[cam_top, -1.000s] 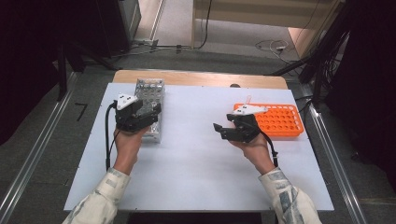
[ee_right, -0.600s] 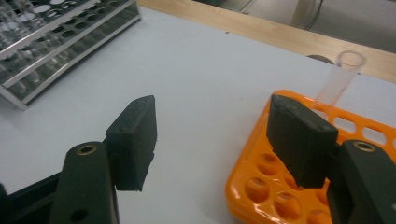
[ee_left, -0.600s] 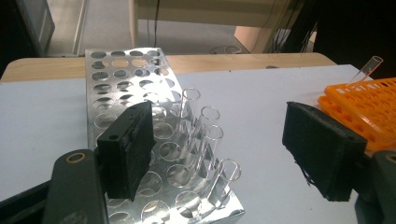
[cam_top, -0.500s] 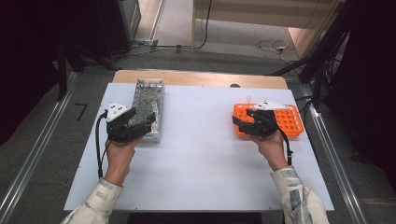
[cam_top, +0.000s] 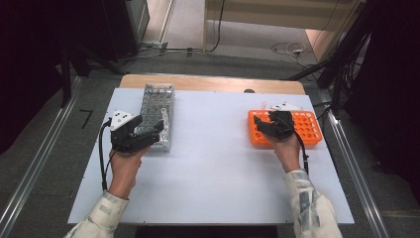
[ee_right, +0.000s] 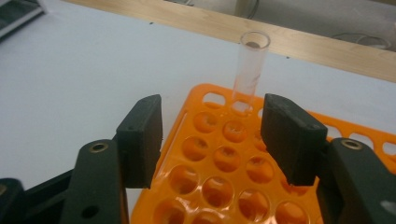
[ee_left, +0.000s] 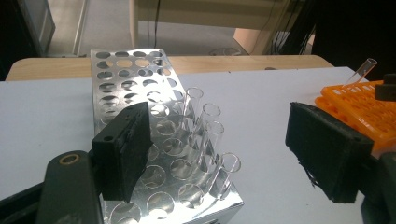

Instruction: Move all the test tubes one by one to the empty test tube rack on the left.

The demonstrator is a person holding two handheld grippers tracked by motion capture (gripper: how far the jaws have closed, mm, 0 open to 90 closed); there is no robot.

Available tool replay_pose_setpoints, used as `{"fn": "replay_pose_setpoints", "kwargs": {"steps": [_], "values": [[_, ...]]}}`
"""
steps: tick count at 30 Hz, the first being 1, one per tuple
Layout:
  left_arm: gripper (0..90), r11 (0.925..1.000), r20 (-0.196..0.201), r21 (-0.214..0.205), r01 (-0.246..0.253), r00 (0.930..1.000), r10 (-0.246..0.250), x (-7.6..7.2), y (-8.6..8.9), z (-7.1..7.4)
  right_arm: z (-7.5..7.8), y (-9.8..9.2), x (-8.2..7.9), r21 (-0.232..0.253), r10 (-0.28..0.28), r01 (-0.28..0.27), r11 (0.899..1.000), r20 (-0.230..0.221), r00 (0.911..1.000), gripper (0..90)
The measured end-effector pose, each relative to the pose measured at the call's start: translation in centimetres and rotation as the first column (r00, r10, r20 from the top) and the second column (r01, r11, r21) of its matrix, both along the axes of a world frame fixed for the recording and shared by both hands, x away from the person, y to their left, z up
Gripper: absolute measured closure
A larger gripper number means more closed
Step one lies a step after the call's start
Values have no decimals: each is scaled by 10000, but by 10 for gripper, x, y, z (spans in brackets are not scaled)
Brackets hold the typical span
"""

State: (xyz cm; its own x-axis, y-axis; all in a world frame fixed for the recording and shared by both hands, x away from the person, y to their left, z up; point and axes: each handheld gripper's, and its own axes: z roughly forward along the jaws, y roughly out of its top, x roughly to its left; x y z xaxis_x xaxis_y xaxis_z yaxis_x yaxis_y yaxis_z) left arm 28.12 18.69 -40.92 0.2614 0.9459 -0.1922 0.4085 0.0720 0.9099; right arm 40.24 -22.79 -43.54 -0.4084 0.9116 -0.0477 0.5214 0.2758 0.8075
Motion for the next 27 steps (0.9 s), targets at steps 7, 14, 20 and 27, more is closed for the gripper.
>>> {"fn": "replay_pose_setpoints", "kwargs": {"steps": [7, 14, 20, 27], "values": [[225, 10000, -34, -23, 20, 10000, -20, 0, 1, -1, -5, 0, 25, -83, -541, 540, 9985, -97, 9985, 438], [226, 10000, -12, -58, 11, 10000, -11, 0, 1, -1, -12, -1, 40, -244, -717, 711, 9972, -220, 9972, 538], [226, 10000, -63, -50, 30, 10000, -30, 1, 1, -2, -16, 0, 48, -81, -769, 767, 9970, -279, 9966, 586], [227, 10000, -76, -69, 22, 10000, -22, 1, 1, -2, -16, 4, 50, -182, -705, 701, 9974, -270, 9971, 715]]}}
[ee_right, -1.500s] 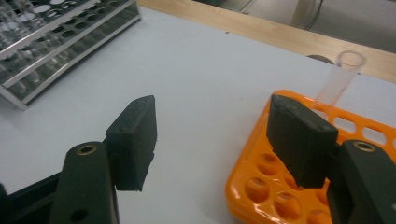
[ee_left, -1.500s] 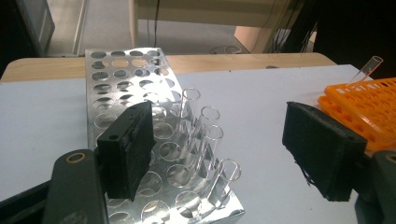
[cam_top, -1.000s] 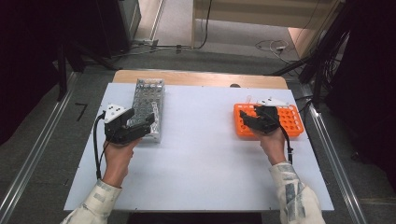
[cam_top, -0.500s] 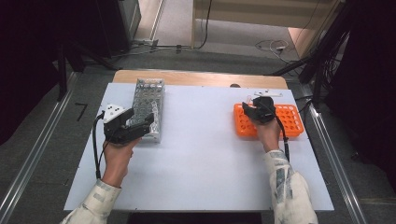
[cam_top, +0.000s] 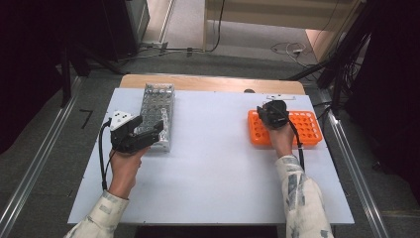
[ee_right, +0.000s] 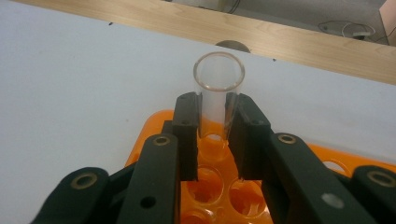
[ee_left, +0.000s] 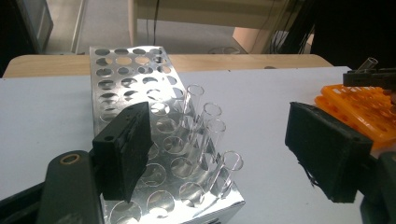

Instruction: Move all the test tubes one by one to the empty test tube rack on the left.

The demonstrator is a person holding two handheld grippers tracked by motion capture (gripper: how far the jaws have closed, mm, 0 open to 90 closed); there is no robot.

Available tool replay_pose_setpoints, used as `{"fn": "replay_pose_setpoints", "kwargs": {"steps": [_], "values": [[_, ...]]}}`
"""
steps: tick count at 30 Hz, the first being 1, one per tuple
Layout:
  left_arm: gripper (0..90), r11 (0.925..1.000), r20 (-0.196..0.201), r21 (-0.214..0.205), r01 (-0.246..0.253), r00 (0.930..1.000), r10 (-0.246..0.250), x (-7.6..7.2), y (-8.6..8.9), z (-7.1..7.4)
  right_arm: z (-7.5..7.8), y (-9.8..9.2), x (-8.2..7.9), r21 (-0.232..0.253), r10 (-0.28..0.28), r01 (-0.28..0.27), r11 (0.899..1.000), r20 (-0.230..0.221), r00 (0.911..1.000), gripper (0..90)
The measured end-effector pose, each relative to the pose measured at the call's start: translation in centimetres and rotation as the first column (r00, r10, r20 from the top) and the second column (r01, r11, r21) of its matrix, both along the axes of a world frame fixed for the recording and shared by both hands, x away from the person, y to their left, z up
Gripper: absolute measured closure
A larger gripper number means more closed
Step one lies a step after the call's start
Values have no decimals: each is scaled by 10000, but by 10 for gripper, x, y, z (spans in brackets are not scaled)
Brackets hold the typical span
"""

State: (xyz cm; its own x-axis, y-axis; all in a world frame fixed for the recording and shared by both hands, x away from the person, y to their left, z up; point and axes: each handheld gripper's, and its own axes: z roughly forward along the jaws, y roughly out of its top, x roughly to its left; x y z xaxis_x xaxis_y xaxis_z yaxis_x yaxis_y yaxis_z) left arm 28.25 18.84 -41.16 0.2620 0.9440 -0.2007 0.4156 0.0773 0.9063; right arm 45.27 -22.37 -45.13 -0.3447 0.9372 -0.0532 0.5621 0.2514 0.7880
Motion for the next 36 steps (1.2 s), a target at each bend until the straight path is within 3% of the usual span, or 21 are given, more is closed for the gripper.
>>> {"fn": "replay_pose_setpoints", "kwargs": {"steps": [9, 18, 26, 31, 36], "values": [[227, 10000, 12, -77, -21, 10000, 21, 0, 1, 0, 6, -3, -2, -48, 2, -1, 10000, 221, 9998, 729], [227, 10000, 46, -97, -5, 10000, 6, -1, 1, 1, 26, -7, -11, 151, 84, -94, 9998, 616, 9981, 729], [227, 9999, 50, -99, 23, 10000, -23, -1, 0, 1, 43, -13, -22, 624, 261, -308, 9976, 749, 9968, 729], [228, 9999, 91, -96, 122, 9999, -121, -2, -3, 2, 46, -8, -30, 618, 762, -798, 9949, 586, 9954, 729], [228, 9997, 150, -44, 256, 9996, -255, -3, -8, 4, 49, 11, -44, 604, 1700, -1732, 9830, 547, 9839, 729]]}}
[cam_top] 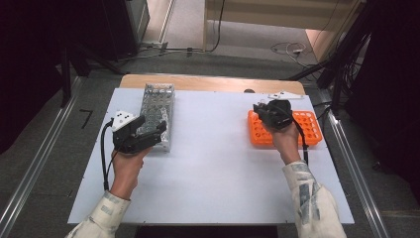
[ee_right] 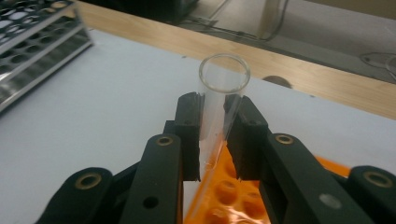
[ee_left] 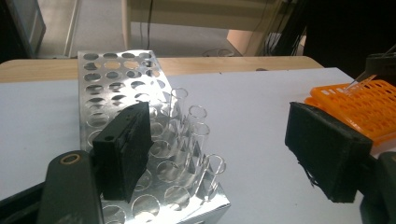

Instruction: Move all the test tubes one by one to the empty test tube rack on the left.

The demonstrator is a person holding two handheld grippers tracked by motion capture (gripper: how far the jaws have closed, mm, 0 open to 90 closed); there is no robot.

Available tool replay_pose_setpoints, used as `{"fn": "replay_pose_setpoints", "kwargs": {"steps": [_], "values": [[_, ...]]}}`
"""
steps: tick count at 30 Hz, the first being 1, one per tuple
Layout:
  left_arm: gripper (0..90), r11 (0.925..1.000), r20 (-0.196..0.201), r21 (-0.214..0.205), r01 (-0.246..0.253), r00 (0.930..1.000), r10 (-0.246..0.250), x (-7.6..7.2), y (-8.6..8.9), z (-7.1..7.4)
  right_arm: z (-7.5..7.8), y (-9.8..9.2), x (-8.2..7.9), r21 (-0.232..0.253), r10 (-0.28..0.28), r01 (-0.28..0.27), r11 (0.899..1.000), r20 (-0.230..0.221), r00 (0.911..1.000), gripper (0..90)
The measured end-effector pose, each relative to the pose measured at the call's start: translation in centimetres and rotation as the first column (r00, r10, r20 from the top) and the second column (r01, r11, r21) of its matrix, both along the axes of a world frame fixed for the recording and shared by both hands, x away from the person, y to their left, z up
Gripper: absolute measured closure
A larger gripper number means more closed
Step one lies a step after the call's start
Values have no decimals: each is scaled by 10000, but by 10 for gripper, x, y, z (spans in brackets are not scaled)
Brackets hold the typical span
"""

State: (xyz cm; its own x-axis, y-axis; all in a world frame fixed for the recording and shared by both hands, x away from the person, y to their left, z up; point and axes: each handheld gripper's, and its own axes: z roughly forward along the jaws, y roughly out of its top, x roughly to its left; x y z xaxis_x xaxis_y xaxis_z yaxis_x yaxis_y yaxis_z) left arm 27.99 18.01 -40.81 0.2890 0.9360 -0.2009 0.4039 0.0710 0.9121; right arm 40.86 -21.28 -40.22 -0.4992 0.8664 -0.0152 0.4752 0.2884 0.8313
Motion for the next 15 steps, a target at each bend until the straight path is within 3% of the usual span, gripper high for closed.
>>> {"fn": "replay_pose_setpoints", "kwargs": {"steps": [5, 15], "values": [[230, 9995, 14, 114, 281, 9996, -282, -1, -9, 1, 0, 28, -17, -90, 1212, -1214, 9926, -123, 9925, 729], [254, 9912, 217, 346, 1278, 9915, -1285, -6, -36, 4, -14, 92, -46, -123, 3014, -3020, 9532, -345, 9529, 729]]}}
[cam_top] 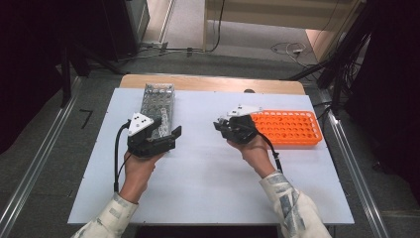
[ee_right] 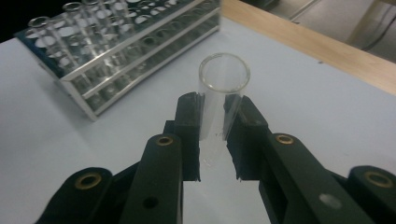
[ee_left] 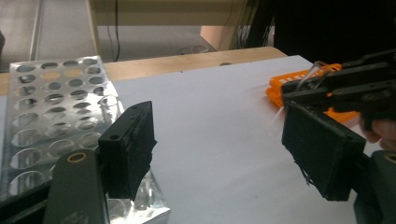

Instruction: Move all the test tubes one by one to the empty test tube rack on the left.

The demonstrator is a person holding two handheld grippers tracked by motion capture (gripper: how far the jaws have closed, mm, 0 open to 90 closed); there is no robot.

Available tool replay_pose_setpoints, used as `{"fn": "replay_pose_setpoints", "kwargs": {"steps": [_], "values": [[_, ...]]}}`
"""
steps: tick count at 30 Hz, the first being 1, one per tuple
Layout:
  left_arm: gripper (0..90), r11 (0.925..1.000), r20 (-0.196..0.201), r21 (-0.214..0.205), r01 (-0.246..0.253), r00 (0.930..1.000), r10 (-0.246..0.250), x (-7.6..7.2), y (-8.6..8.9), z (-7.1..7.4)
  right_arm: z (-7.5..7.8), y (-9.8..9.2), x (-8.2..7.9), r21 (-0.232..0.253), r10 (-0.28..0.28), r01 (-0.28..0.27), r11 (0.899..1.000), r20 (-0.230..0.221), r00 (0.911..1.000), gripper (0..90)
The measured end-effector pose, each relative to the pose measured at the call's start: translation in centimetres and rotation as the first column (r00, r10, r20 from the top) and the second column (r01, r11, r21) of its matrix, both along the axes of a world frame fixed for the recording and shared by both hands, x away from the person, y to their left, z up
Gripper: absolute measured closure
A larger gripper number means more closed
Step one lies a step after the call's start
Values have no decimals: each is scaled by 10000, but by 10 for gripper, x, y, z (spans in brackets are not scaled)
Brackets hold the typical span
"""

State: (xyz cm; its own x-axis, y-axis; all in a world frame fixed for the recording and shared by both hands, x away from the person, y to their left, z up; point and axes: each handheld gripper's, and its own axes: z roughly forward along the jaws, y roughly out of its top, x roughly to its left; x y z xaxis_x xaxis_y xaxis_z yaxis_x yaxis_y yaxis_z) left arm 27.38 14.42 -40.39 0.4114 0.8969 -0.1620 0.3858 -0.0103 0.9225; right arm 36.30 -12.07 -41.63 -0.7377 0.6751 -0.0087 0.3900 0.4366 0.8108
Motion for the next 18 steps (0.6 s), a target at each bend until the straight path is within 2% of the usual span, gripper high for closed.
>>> {"fn": "replay_pose_setpoints", "kwargs": {"steps": [7, 13, 18], "values": [[254, 9989, -104, 281, 371, 9993, -368, 0, -12, -4, -10, 32, -10, -108, 763, -765, 9970, -190, 9969, 729], [255, 9969, -220, 501, 602, 9980, -591, 0, -19, -8, -17, 46, -16, -193, 1055, -1063, 9941, -404, 9936, 729], [289, 9944, -251, 633, 844, 9962, -830, 1, -23, -11, -20, 54, -21, -162, 1296, -1307, 9913, -565, 9900, 729]]}}
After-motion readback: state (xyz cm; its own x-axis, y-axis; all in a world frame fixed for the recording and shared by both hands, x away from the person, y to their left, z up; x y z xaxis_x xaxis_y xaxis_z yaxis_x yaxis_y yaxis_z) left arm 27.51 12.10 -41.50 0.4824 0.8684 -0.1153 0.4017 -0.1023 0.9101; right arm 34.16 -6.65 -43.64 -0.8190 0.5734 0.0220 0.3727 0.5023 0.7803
